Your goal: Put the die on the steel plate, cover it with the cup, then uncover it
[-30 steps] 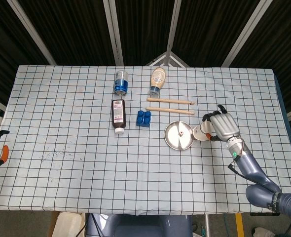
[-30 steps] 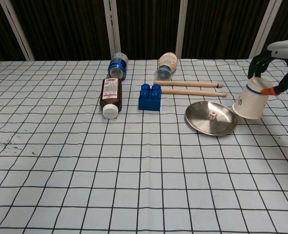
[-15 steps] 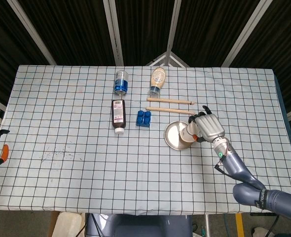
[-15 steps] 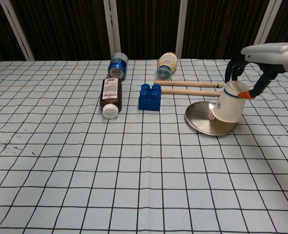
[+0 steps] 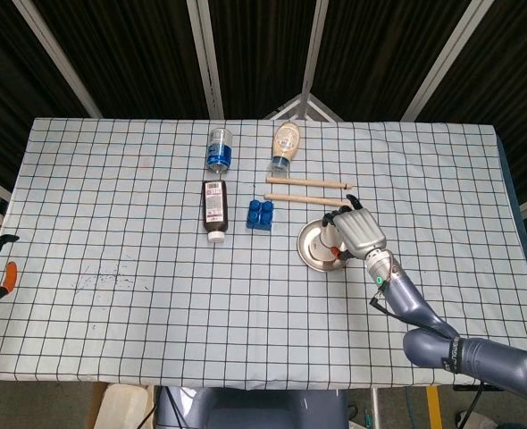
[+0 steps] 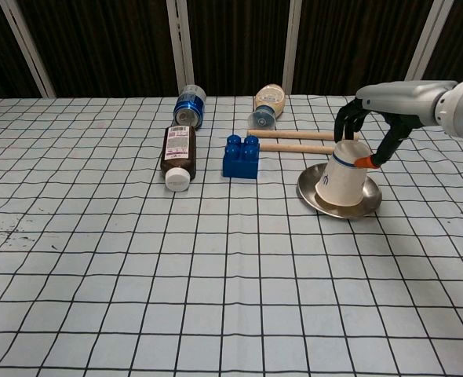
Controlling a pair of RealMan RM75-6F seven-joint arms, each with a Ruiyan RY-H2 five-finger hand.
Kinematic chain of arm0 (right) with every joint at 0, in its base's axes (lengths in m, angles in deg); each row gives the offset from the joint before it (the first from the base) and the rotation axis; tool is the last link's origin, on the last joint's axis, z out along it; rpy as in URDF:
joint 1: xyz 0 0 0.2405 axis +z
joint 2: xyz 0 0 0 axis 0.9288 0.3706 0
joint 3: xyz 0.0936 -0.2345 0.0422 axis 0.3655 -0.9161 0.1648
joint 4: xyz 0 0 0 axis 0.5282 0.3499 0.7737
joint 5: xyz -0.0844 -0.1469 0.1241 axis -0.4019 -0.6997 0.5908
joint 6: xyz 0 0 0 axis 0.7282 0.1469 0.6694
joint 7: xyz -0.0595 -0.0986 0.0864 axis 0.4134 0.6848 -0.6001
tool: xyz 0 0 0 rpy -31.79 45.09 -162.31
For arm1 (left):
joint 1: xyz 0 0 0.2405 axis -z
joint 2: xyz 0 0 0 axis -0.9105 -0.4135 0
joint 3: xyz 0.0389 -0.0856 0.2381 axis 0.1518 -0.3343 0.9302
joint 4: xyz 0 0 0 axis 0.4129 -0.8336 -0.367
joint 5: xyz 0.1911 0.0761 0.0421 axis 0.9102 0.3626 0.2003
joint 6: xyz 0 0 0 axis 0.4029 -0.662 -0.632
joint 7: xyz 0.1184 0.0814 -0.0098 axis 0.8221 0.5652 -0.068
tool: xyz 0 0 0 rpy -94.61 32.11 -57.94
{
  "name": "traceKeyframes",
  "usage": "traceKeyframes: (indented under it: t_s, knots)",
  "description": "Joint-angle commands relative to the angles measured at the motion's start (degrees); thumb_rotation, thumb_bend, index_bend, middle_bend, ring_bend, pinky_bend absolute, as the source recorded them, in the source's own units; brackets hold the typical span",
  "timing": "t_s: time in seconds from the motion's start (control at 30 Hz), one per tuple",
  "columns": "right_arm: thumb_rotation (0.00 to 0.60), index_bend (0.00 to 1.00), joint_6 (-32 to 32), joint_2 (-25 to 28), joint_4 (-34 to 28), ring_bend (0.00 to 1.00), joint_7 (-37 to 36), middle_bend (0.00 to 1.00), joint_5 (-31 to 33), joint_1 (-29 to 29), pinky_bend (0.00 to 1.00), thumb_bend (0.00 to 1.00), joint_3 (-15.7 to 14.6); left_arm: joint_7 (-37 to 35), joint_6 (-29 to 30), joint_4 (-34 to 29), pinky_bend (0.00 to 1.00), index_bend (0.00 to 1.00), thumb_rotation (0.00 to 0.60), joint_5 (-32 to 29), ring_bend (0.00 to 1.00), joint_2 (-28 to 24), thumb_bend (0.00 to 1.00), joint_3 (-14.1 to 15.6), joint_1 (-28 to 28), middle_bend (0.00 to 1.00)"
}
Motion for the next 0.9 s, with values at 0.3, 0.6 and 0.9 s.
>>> traceKeyframes:
  t_s: [0.3, 0.6, 0.9]
  knots:
    - [0.600, 0.51, -1.9, -3.0, 4.3, 0.26, -0.2, 0.49, 1.9, 1.7, 0.00, 0.45, -0.5, -0.7, -0.2, 0.1, 0.16, 0.29, 0.600, -0.1, 0.00, -0.2, 0.69, 0.0, 0.0, 0.00]
    - [0.600, 0.51, -2.3, -5.4, 9.1, 0.26, -1.5, 0.49, 0.8, 2.8, 0.00, 0.45, -0.3, -0.6, -0.2, 0.3, 0.16, 0.29, 0.600, -0.3, 0.00, -0.2, 0.69, -0.1, 0.0, 0.00]
    - [0.600, 0.51, -1.7, -4.9, 10.9, 0.26, -3.4, 0.49, -0.4, 2.2, 0.00, 0.45, -0.2, -0.3, -0.5, 0.4, 0.16, 0.30, 0.600, -0.4, 0.00, -0.1, 0.69, 0.0, 0.1, 0.00]
